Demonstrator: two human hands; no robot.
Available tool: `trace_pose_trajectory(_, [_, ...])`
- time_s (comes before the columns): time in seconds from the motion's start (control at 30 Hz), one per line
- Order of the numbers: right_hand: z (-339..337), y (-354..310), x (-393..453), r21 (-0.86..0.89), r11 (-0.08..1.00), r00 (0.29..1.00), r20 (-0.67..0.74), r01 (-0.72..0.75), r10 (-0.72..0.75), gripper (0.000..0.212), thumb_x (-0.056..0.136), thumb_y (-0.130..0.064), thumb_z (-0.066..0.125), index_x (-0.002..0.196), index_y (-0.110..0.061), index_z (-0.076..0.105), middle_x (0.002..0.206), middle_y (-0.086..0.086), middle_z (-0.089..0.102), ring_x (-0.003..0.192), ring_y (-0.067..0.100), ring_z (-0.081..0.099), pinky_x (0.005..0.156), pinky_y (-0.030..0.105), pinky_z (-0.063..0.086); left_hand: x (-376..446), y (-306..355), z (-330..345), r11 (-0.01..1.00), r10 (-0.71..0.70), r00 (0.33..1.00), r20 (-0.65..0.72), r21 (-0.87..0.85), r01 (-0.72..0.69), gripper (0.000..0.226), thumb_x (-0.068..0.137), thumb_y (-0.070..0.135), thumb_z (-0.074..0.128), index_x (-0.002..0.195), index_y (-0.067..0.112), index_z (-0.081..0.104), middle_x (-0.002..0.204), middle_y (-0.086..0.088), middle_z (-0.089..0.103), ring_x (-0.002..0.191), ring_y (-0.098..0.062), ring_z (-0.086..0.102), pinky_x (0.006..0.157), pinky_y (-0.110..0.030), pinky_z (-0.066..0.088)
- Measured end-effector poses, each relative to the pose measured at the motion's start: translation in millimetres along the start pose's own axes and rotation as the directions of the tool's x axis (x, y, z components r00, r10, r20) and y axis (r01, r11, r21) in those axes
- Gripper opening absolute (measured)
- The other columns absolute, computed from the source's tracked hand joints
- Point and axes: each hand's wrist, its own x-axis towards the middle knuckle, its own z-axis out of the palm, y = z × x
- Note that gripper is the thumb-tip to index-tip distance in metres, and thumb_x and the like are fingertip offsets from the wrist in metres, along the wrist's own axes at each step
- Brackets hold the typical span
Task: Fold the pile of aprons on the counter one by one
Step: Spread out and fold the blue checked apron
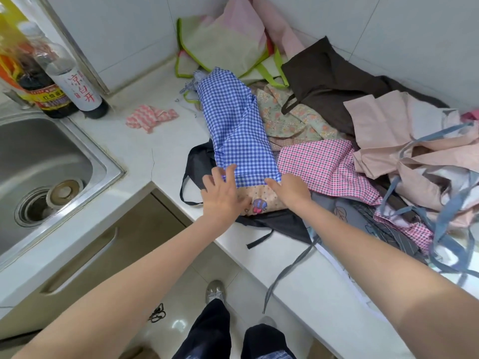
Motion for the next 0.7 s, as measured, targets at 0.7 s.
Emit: trace_pose_trajectory(0.7, [-19, -22, -8, 0.266, 0.962, 0.994, -0.105, 0.063, -0.036, 0.034, 0.100, -0.034, 0.038, 0.076, -0.012, 0.044, 0.089, 0.007, 0.052, 0.091, 0.027, 0.054, 0.069, 0.029, 0.032, -11, -15, 7, 0.704, -0.097, 0.988, 0.122, -0.693, 0.155, 0.086, 0.071, 0.012, 0.079, 0.138, 0.022, 0.027, 0.127, -0.010, 0.038, 0.115, -0.023, 0.046, 0.085, -0.032, 0.050])
